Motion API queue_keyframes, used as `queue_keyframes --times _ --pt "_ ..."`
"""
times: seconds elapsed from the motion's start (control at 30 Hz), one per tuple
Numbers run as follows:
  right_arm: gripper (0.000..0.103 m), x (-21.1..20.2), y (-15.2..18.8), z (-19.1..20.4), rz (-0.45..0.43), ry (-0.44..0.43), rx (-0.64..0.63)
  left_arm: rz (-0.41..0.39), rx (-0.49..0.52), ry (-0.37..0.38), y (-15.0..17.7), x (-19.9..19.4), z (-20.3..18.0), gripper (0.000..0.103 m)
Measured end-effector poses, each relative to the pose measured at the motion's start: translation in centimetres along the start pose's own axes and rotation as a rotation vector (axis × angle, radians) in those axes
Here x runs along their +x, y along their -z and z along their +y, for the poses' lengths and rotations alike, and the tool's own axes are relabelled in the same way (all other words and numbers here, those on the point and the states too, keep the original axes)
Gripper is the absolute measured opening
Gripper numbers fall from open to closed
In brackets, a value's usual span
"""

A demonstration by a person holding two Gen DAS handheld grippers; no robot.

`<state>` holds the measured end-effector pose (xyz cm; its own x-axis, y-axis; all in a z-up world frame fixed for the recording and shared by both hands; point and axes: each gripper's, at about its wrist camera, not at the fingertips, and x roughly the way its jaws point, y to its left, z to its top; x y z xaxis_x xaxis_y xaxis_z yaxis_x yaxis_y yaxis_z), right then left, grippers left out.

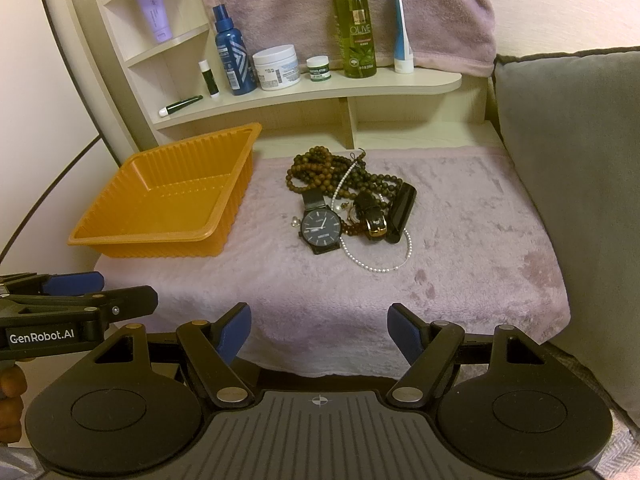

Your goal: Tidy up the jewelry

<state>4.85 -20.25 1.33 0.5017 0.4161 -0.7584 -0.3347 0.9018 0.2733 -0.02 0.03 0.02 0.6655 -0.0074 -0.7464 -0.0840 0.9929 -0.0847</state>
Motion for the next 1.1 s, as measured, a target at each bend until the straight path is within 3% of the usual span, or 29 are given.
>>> queue_keyframes --times 0.63,0.87,1.1 --pt "0.075 0.3 -0.3 -0.6 -0.051 -0.022 0.03 -0.021 -0.049 -0.002 -0.2 -0.3 2.1 0.077" --pt "0.075 1.1 -0.9 -1.2 -0.092 -0.038 0.042 -0.063 -0.162 -0.051 0.1 -0.3 5.6 0.077" --pt "0.075 3.1 -1.4 -1.5 -0.105 -0.061 0.042 -0.131 -0.24 -0.149 0.2 0.1 9.8 0.076"
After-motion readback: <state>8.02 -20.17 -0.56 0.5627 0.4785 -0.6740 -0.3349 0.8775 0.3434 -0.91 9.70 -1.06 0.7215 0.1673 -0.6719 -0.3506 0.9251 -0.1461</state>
